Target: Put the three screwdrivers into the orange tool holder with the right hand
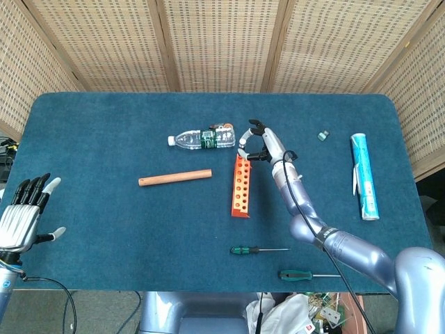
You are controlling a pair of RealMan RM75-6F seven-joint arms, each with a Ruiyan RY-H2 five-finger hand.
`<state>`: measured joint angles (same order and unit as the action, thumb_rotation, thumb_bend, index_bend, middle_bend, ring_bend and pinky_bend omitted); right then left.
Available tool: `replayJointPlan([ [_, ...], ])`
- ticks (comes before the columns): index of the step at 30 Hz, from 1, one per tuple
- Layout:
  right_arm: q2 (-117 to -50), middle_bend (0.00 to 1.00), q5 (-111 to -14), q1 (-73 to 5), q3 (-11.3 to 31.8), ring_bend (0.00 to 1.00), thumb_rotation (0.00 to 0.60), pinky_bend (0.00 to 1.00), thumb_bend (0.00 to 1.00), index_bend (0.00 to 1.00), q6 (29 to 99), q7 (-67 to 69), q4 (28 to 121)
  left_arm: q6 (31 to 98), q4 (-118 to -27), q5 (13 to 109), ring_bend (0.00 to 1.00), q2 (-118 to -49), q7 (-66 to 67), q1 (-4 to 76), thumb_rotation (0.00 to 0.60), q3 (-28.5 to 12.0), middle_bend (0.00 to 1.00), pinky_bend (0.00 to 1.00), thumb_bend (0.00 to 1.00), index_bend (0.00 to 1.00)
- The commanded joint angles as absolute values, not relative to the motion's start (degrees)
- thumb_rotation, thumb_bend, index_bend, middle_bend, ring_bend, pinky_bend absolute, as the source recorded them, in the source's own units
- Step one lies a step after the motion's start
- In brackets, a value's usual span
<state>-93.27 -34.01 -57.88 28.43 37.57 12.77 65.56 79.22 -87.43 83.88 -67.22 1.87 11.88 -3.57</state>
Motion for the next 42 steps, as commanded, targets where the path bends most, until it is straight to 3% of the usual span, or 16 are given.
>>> replayJointPlan([
  [1,-93.6,0.07,-34.1,-57.8,28.5,0.0,0.6,0.0,0.43,0.64,37.4,12.9,65.1,79.3,-87.4,83.9,0.0,-67.2,1.9,11.9,0.6,-3.6,0.0,0.0,0.0,0.0],
  [39,-96.1,0.07,-37.8,-56.7,28.3,0.0,0.6,0.0,0.43,0.64,34.5,14.1,61.0,79.0,-87.3,83.5,0.0,-67.6,2.5,12.0,0.6,-3.6,0.0,0.0,0.0,0.0],
  [42,-96.0,0.07,-39.1,-56.5,28.2,0.0,0.6,0.0,0.43,0.59,34.2,14.6,61.1,79.0,-87.3,83.4,0.0,-67.5,2.5,12.1,0.6,-3.6,0.0,0.0,0.0,0.0],
])
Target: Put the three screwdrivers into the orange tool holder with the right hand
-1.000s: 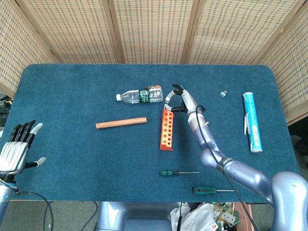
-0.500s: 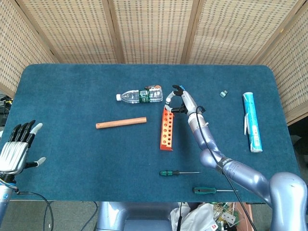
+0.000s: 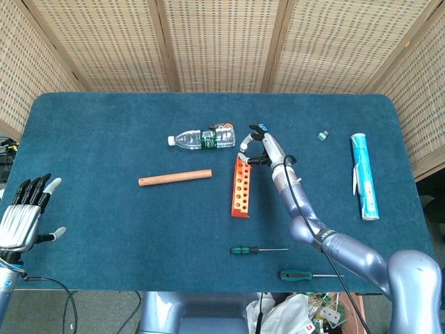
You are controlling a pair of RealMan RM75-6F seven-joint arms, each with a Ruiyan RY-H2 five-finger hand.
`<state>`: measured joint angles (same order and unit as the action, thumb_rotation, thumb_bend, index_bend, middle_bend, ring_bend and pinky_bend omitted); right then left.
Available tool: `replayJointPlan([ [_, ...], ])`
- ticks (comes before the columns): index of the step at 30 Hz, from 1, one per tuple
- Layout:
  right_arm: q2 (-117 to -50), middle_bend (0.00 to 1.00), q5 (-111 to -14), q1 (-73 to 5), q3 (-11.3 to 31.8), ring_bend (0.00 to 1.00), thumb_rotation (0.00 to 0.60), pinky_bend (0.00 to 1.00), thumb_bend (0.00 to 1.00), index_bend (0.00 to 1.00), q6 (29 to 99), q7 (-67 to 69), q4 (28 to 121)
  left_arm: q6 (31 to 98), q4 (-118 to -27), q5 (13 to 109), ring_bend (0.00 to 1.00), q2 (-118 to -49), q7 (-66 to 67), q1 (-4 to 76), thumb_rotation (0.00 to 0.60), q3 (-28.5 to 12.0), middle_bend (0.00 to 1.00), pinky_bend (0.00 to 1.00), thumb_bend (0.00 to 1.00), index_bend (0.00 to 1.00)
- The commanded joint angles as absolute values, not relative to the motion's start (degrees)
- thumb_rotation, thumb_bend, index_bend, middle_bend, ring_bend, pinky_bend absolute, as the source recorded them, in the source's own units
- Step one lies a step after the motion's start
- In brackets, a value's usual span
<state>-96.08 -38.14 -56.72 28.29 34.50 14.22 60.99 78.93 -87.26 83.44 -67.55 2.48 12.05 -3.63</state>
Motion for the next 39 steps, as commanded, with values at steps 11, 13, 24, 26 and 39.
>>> replayJointPlan([
  [11,-94.9,0.04,-44.1,-55.7,28.4,0.0,0.6,0.0,0.01,0.05,33.1,17.1,61.9,79.2,-87.4,83.7,0.0,-67.5,2.4,12.0,0.6,-3.6,0.0,0.0,0.0,0.0],
  [13,-94.6,0.03,-44.8,-55.5,28.7,0.0,0.6,0.0,0.0,0.03,33.6,17.4,62.5,79.3,-87.5,83.7,0.0,-67.4,2.2,11.9,0.6,-3.6,0.0,0.0,0.0,0.0],
  [24,-85.8,0.0,-49.1,-50.9,26.9,0.0,0.6,0.0,0.0,0.02,39.6,13.6,75.8,80.2,-88.0,85.2,0.0,-66.8,1.2,11.6,0.6,-3.0,0.0,0.0,0.0,0.0],
  [26,-83.3,0.0,-49.6,-49.5,25.9,0.0,0.6,0.0,0.0,0.02,41.0,12.0,79.2,80.3,-88.1,85.4,0.0,-66.6,0.9,11.6,0.6,-2.9,0.0,0.0,0.0,0.0],
  [39,-66.0,0.0,-59.8,-33.3,13.1,0.0,0.6,0.0,0.0,0.15,55.3,4.1,103.2,83.1,-89.6,89.4,0.0,-65.0,-1.1,10.4,0.6,-1.3,0.0,0.0,0.0,0.0],
])
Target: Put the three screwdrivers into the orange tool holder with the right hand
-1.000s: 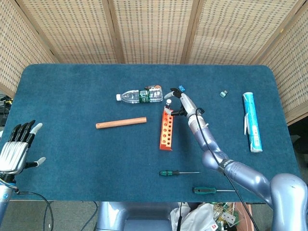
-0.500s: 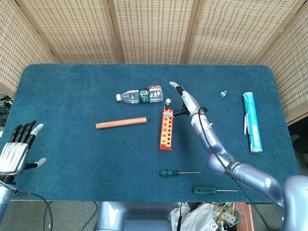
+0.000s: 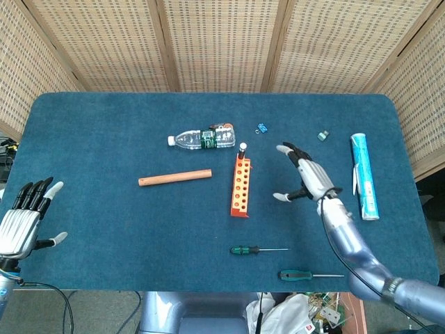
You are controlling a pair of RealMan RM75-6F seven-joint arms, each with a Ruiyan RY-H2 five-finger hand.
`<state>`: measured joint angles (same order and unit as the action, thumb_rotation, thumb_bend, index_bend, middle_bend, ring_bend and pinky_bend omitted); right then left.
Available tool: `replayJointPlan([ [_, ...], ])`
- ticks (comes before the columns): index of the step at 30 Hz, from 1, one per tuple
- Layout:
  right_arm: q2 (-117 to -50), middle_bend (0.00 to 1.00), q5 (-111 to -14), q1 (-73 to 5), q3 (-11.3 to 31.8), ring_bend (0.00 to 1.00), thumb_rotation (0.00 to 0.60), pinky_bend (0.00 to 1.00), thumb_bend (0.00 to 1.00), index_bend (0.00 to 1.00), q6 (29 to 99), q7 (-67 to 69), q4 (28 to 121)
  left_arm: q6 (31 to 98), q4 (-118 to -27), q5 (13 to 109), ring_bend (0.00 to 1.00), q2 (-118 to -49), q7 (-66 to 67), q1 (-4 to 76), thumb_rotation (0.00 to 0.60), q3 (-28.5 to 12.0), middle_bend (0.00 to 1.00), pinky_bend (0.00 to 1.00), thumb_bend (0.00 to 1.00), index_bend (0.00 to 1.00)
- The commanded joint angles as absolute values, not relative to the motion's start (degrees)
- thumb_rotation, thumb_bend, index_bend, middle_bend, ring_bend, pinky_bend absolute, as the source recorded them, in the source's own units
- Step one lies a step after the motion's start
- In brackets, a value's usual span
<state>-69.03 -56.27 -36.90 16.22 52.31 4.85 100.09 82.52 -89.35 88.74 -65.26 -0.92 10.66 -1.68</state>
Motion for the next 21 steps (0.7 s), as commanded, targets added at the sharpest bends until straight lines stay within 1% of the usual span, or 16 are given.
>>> replayJointPlan([
  [1,-65.6,0.0,-61.0,-32.5,12.4,0.0,0.6,0.0,0.0,0.18,56.1,4.2,103.5,83.4,-89.7,89.8,0.0,-64.9,-1.1,10.3,0.6,-1.2,0.0,0.0,0.0,0.0],
  [4,-64.9,0.0,-65.0,-30.0,9.7,0.0,0.6,0.0,0.0,0.27,58.2,3.9,103.7,84.4,-90.1,91.0,0.0,-64.7,-1.3,9.9,0.6,-0.8,0.0,0.0,0.0,0.0],
  [9,-66.1,0.0,-72.5,-27.5,4.5,0.0,0.6,0.0,0.02,0.33,60.4,0.5,103.3,86.7,-90.6,93.3,0.0,-64.3,-1.3,9.0,0.6,0.0,0.0,0.0,0.0,0.0],
  [12,-67.8,0.0,-75.5,-26.9,3.2,0.0,0.6,0.0,0.06,0.36,61.8,-2.0,102.7,87.5,-90.7,94.2,0.0,-64.2,-1.2,8.6,0.6,0.3,0.0,0.0,0.0,0.0],
  [16,-70.8,0.0,-76.8,-27.2,2.3,0.0,0.6,0.0,0.14,0.41,61.5,-5.7,101.7,88.2,-90.7,95.0,0.0,-64.2,-1.0,8.3,0.6,0.6,0.0,0.0,0.0,0.0],
  [21,-74.6,0.0,-75.4,-28.2,2.1,0.0,0.6,0.0,0.17,0.43,59.9,-10.0,100.4,88.7,-90.7,95.5,0.0,-64.2,-0.9,8.0,0.6,0.7,0.0,0.0,0.0,0.0],
])
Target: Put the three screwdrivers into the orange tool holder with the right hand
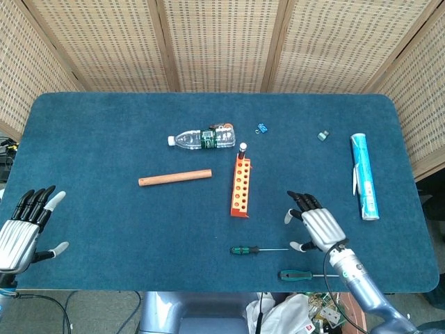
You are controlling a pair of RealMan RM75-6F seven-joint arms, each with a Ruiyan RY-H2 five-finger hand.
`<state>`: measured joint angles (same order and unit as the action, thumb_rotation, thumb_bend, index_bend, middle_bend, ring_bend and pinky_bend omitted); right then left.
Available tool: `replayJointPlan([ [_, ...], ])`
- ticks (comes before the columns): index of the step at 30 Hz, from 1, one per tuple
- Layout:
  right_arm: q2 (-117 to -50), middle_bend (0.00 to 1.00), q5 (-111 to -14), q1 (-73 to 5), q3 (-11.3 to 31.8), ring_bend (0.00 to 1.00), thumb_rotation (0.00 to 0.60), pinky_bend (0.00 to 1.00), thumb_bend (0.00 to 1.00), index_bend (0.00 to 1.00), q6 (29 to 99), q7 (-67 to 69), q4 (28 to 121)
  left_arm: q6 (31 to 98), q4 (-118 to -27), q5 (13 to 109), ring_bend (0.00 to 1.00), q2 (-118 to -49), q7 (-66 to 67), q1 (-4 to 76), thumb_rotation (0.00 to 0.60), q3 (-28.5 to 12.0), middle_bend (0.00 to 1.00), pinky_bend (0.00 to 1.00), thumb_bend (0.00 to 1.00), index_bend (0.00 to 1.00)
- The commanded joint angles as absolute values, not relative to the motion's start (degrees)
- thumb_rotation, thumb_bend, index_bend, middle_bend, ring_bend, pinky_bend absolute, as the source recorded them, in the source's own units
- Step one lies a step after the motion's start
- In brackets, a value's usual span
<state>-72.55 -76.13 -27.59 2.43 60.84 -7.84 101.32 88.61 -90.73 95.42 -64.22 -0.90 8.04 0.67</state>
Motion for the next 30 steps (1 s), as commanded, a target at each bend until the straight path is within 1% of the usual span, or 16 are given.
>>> replayJointPlan([
  [1,-75.0,0.0,-75.2,-28.3,2.1,0.0,0.6,0.0,0.18,0.44,59.7,-10.5,100.3,88.7,-90.7,95.5,0.0,-64.2,-0.9,8.0,0.6,0.7,0.0,0.0,0.0,0.0],
  [5,-78.6,0.0,-73.7,-29.3,1.9,0.0,0.6,0.0,0.2,0.45,58.1,-14.1,99.3,88.8,-90.7,95.4,0.0,-64.2,-1.1,7.9,0.6,0.6,0.0,0.0,0.0,0.0],
  [11,-82.3,0.0,-71.9,-30.2,1.8,0.0,0.6,0.0,0.2,0.45,56.8,-17.5,98.4,88.5,-90.6,95.2,0.0,-64.1,-1.3,8.0,0.6,0.5,0.0,0.0,0.0,0.0],
  [20,-86.0,0.0,-71.4,-32.0,1.9,0.0,0.6,0.0,0.21,0.45,55.0,-19.9,97.5,87.9,-90.6,94.7,0.0,-64.2,-1.2,8.1,0.6,0.2,0.0,0.0,0.0,0.0],
  [25,-88.3,0.0,-70.0,-33.2,2.8,0.0,0.6,0.0,0.21,0.45,54.5,-21.8,96.2,87.7,-90.5,94.5,0.0,-64.2,-1.1,8.2,0.6,0.1,0.0,0.0,0.0,0.0],
  [30,-90.0,0.0,-68.0,-33.7,2.6,0.0,0.6,0.0,0.21,0.45,54.2,-24.0,95.0,87.7,-90.5,94.4,0.0,-64.2,-1.3,8.1,0.6,0.0,0.0,0.0,0.0,0.0],
])
